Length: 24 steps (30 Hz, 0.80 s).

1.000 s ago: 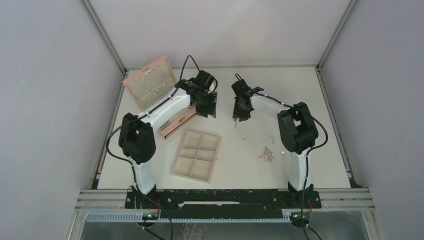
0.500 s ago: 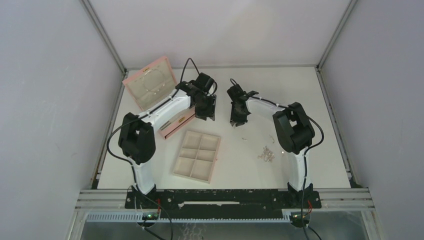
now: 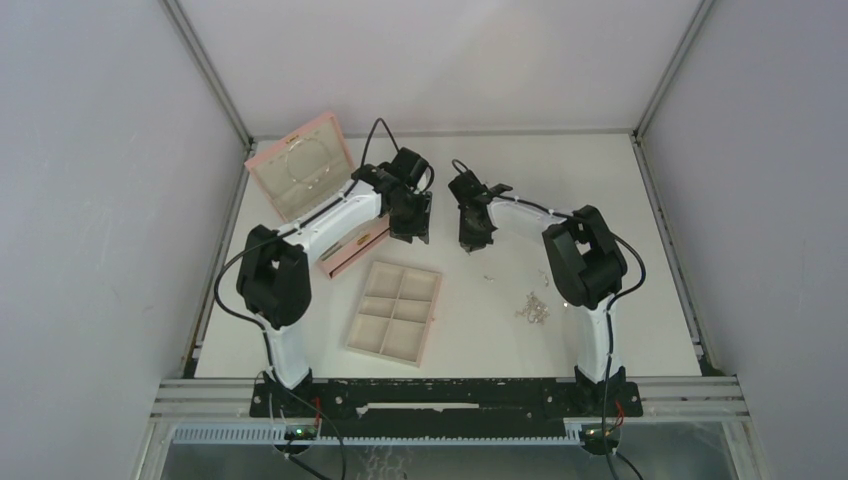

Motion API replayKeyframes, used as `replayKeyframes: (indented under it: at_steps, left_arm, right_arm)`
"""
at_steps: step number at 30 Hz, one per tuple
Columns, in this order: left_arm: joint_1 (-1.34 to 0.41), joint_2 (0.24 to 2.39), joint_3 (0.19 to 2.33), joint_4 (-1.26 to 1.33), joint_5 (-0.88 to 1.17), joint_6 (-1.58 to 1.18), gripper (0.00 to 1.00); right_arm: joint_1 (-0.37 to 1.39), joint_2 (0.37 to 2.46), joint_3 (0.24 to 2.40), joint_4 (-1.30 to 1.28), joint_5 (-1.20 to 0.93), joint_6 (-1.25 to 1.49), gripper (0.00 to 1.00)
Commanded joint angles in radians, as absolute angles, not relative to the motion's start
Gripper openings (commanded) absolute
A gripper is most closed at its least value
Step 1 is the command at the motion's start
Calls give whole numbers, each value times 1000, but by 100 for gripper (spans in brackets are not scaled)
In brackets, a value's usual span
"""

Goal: Organize the mixed jewelry
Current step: Pick up the jewelry from the center of the board.

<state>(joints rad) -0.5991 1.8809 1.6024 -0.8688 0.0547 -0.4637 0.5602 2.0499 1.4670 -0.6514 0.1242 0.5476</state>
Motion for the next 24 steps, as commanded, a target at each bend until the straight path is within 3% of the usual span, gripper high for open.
replayKeyframes:
  at_steps: [1,2,5,13,16,24]
  left_arm:
    - [-593,1811,1596,-844,49,-469,47]
    - [-591,1811,1594,-844,51,-471,46]
    - [-592,1803,1585,-840,52,-474,47]
    - [-565,1800,1585,-839,124,-509,48]
    - [-529,1799,1567,-811,234,-540,61]
    - [-453,1812,1511,-712,544,-688,67]
  right_arm:
    - [542,2071,1458,-603,118,516,17]
    - [539,2069,1454,-602,120,513,17]
    - [526,2056,1436,-593,115,497,0]
    - [489,1908,1349,-589,-71,335,0]
    - [477,1819,1307,-582,-188,267,0]
    - [485,1684,1296,-610,-344,184,0]
